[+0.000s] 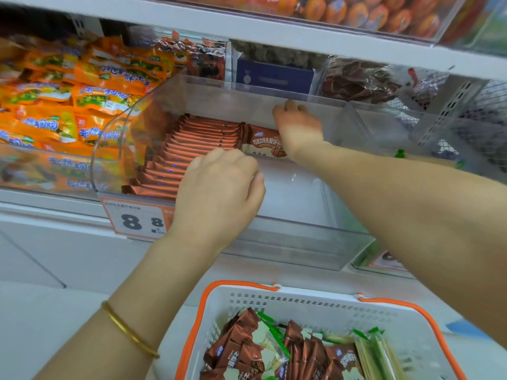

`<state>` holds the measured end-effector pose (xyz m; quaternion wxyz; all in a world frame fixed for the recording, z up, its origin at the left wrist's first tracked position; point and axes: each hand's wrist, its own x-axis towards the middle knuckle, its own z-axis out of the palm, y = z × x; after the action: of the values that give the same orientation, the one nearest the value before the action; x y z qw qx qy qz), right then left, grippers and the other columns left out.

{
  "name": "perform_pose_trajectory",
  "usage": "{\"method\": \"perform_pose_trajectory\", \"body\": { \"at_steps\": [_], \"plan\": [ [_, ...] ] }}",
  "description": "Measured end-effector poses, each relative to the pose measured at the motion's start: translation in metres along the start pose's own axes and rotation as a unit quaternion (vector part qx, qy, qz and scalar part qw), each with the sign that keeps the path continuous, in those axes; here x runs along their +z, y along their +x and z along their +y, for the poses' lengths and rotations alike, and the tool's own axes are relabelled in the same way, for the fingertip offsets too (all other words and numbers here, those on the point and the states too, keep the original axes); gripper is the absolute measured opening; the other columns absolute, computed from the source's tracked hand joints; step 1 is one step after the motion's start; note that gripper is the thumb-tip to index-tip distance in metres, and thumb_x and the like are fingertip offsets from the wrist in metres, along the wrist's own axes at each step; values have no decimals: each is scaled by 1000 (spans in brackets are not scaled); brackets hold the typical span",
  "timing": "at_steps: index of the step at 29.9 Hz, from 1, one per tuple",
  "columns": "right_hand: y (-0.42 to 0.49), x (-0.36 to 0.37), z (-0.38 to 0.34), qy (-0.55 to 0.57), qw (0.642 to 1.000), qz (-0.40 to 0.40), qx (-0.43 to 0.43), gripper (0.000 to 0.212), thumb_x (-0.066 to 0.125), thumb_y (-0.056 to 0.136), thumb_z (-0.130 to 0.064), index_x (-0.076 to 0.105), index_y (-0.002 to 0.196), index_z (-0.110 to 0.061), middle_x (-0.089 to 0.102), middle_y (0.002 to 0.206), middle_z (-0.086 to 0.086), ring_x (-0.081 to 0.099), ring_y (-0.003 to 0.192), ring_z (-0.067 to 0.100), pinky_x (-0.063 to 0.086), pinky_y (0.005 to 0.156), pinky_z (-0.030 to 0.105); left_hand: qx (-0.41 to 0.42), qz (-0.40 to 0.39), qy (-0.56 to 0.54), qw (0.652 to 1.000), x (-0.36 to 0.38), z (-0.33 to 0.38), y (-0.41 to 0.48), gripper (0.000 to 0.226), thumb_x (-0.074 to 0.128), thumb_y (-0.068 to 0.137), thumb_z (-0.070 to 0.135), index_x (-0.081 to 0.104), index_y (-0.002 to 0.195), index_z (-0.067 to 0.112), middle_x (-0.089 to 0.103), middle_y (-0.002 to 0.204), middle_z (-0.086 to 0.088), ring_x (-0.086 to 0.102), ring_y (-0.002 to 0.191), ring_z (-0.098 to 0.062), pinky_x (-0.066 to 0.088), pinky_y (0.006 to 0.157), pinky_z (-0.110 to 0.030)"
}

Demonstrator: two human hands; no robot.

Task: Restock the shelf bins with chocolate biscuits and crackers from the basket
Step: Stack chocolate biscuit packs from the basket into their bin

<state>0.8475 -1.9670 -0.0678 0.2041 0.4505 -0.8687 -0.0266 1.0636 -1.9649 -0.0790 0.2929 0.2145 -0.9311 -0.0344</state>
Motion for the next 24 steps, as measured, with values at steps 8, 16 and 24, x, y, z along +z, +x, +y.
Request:
{"method": "perform_pose_trajectory", "body": {
  "at_steps": [8,16,24],
  "plan": [
    [-34,-27,-6,136,987,-85,1,24,59,89,-6,55,113,-9,59,112,13,58,100,30,43,75,32,46,56,-19,997,-2,15,-10,32,37,87,30,64,85,12,64,86,-3,56,83,-31,36,73,-38],
    [-208,-91,12,319,936,101,-109,17,49,80,-11,58,95,-13,54,89,2,55,82,26,46,70,42,152,102,-37,982,-2,59,-75,14,52,83,14,65,78,8,63,81,-6,53,73,-30,24,68,-33],
    [-331,75,37,170,903,-375,-122,25,47,92,-10,55,115,-13,57,113,8,54,108,28,44,77,33,227,-234,20,945,66,79,-142,32,38,78,23,65,65,12,60,68,-2,58,69,-27,43,59,-32]
  ]
}}
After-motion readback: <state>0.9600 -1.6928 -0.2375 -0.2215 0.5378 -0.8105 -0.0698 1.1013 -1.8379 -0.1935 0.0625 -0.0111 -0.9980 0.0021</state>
